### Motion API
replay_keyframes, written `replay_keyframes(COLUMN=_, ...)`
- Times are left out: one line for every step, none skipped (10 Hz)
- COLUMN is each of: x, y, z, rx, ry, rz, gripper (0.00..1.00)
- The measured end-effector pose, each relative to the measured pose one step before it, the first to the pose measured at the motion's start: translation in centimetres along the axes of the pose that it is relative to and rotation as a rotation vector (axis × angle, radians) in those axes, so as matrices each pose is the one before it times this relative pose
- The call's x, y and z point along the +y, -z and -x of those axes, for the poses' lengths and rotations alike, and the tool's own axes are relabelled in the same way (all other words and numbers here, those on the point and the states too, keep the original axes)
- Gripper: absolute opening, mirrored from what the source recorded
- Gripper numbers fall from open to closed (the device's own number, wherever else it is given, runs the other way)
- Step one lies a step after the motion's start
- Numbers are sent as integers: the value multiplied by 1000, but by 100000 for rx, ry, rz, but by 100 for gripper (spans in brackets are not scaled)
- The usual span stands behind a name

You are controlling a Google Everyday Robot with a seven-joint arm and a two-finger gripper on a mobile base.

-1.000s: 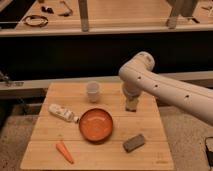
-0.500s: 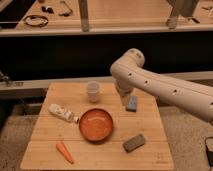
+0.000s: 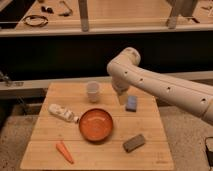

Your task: Pick up the ceramic cup

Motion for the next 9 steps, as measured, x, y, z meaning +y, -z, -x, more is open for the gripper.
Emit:
replay_keyframes(x=-438, y=-222, z=248, rx=-584, ry=1212, rz=-491, gripper=79)
replay_keyframes(x=-378, y=-233, z=350, rx=-526, ry=1223, rz=-323, gripper=79)
replay_keyframes(x=-296, y=-240, z=80, rx=-377, ry=950, rz=-214, gripper=79)
replay_keyframes(x=-224, y=-306, z=140, rx=-393, ry=633, rz=-170, gripper=79)
replay_keyframes(x=-528, y=-350, z=737, rx=-819, ry=1292, rz=-337, gripper=79)
replay_keyframes(x=-301, y=-222, z=301, rx=-528, ry=703, rz=-230, gripper=79)
replay_keyframes(x=-299, y=-290, z=90, rx=-521, ry=772, rz=-269, gripper=79)
replay_keyframes(x=-301, y=-165, z=329, rx=-591, ry=922, rz=-280, gripper=79)
replay_keyframes(x=-371, y=-267, z=333, rx=-684, ry=1253, rz=-271, gripper=79)
